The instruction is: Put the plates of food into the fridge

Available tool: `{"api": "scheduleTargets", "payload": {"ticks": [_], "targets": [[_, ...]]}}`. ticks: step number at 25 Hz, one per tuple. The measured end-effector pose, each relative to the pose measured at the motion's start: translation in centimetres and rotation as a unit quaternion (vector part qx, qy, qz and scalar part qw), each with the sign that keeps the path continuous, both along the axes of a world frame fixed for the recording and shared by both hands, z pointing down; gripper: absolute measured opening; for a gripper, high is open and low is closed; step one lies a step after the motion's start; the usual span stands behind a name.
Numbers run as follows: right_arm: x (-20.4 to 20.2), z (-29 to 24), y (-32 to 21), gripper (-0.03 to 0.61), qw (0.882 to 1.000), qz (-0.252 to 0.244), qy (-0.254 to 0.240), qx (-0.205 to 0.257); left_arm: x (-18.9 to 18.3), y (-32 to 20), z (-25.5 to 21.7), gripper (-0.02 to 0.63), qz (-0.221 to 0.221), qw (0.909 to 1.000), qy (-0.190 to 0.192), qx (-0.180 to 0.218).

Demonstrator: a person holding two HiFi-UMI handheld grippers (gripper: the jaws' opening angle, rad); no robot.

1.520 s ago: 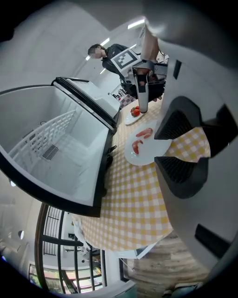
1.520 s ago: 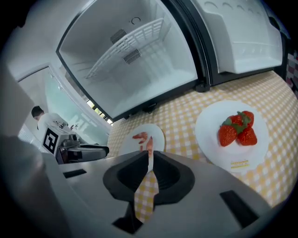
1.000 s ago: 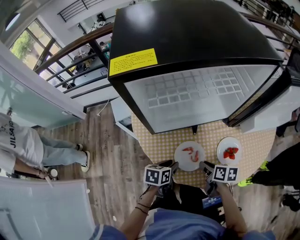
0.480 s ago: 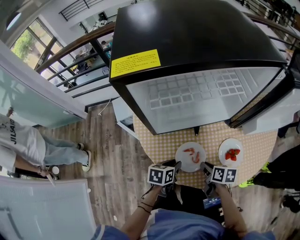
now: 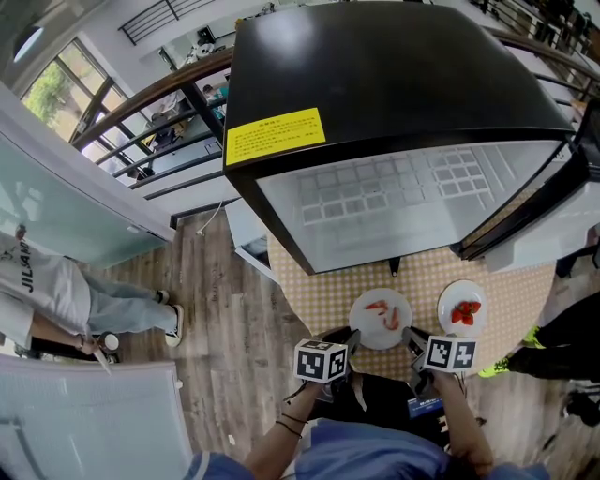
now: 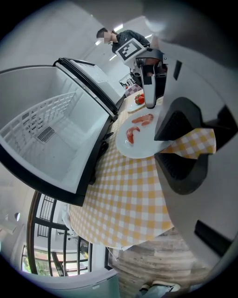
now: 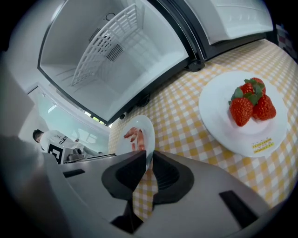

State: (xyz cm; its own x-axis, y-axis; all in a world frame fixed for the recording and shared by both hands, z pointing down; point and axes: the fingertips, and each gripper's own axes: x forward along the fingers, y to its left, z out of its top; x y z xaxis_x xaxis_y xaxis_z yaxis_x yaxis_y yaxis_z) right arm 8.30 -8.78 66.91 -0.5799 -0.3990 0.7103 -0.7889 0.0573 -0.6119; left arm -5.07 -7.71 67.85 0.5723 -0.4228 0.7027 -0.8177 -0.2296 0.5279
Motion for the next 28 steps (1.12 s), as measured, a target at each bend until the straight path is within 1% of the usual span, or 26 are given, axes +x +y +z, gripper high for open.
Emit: {"api": "scheduleTargets", "payload": {"ticks": [4, 10, 19, 23, 28], "targets": [[-0.2, -1.5, -0.5, 0.055, 1.0, -0.008, 0.006, 0.016, -0.2, -0.2, -1.4, 0.094, -0.015, 0.9997, 0.007, 0.018], [-0.7, -4.1, -2.5, 0.055, 0.999, -0.017, 0.01, 0.05, -0.7, -1.7, -4.0, 0.092, -0.041, 0.9978, 0.016, 0.05], [-1.3, -7.5, -8.4, 0.055, 0.995, -0.023, 0.006, 0.096, -1.3, -6.7, -7.6, 0.083, -0.081, 0.9913, 0.033, 0.099], [-1.6, -8.2, -11.5, 0.056, 0.993, -0.029, 0.012, 0.113, -1.6, -9.5, -8.3, 0.083, -0.091, 0.9891, 0.026, 0.113], [-2.1, -8.5, -15.7, 0.055, 0.991, -0.032, 0.025, 0.131, -1.9, -13.1, -8.5, 0.083, -0.101, 0.9869, 0.007, 0.125]]}}
